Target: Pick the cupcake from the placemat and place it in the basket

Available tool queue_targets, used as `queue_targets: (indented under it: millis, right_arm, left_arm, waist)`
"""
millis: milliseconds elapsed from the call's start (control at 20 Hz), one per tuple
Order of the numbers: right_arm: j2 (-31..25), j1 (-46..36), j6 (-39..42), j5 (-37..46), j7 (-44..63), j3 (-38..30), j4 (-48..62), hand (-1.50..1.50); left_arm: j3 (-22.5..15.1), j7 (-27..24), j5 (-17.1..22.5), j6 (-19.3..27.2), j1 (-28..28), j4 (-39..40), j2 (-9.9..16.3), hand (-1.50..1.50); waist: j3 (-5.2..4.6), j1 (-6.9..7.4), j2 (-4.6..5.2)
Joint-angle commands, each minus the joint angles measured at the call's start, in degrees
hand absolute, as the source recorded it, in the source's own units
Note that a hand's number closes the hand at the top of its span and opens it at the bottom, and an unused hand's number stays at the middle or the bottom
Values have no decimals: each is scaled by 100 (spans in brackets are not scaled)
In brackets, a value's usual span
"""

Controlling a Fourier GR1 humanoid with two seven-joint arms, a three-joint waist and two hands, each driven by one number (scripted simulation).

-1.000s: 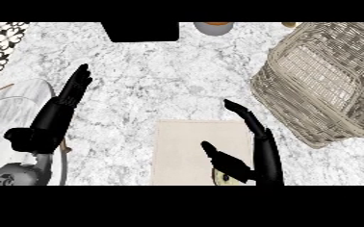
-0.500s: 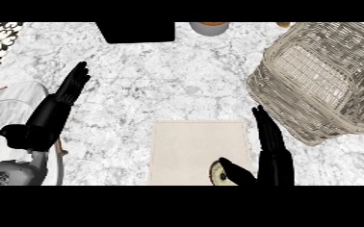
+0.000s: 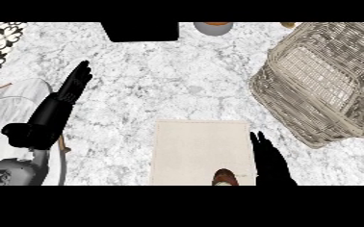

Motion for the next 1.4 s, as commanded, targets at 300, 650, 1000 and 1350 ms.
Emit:
queue_targets:
  millis: [300,650,1000,1350]
  right_arm:
    - [265,-19,2859,568,2736,1769,-2753,-150]
    - [261,310,2330,1055,2671,2253,-2516,-150]
    - [103,338,1047,721,1732,1441,-1706,-150]
    - [121,248,-56,598,1115,952,-526,-150]
  left_arm:
    - [7,-81,22,-290,-208,230,-150,0]
    - [38,30,-200,-148,117,-155,-286,0]
    - [122,13,-469,-273,-375,419,-557,0]
    - [502,-46,-308,-696,-376,532,-459,0]
  waist:
    - [40,162,49]
    - [57,181,17]
    - [64,150,38]
    - [63,169,43]
